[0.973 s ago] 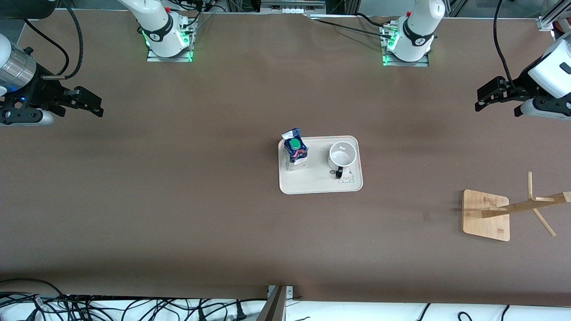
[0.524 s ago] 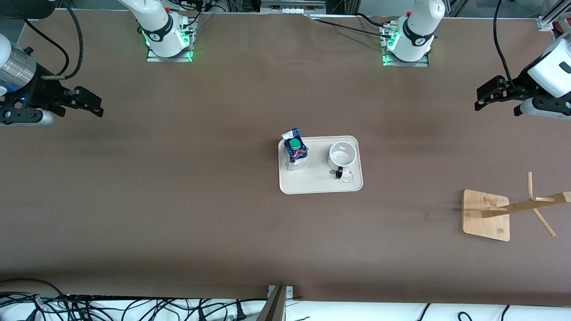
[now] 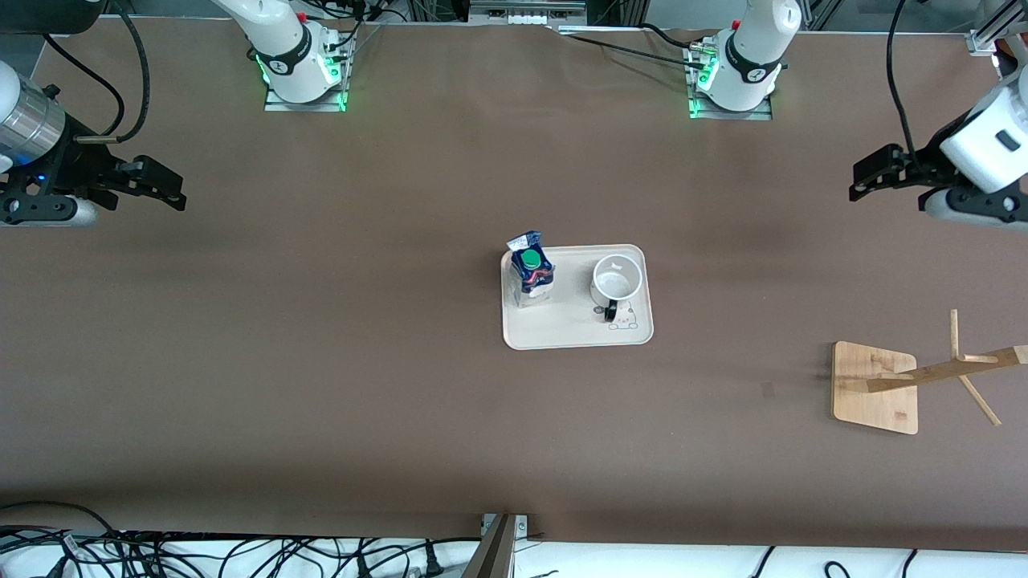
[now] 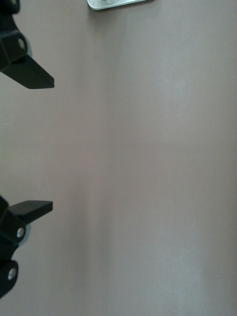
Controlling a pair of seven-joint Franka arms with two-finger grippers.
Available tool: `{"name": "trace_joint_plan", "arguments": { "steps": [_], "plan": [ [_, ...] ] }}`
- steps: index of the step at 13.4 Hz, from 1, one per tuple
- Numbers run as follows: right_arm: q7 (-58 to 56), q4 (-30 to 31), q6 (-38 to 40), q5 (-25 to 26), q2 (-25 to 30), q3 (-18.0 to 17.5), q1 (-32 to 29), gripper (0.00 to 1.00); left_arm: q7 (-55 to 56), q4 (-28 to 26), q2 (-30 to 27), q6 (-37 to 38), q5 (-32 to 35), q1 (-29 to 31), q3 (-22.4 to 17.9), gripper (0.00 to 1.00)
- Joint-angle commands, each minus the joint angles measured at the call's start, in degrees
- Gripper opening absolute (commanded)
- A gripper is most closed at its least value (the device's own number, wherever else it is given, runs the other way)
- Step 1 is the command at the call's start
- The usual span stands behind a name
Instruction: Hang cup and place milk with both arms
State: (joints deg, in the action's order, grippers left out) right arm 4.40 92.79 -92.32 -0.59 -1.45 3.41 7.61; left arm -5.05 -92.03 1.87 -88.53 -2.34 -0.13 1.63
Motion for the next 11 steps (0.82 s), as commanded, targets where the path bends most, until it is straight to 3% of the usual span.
{"name": "trace_joint_plan", "arguments": {
  "steps": [1, 4, 9, 11],
  "plan": [
    [0.17, -0.95, 1.18, -1.34, 0.04, -0.15, -0.49, 1.0, 0.3, 2.3, 1.56, 1.61, 0.75, -0.66, 1.09, 1.0],
    [0.17, -0.95, 1.18, -1.34, 0.04, -0.15, -0.49, 1.0, 3.98, 2.56, 7.43, -0.49, 0.32, -0.83, 4.6, 1.0],
    [0.17, -0.95, 1.18, -1.34, 0.04, -0.15, -0.49, 1.0, 24.0, 1.95, 15.08, -8.05, 1.2, -1.62, 14.7, 1.0],
    [0.17, -0.95, 1.18, -1.26, 0.04, -0.15, -0.49, 1.0, 27.1, 1.6, 18.07, -8.5, 1.2, -5.38, 14.98, 1.0]
  ]
}}
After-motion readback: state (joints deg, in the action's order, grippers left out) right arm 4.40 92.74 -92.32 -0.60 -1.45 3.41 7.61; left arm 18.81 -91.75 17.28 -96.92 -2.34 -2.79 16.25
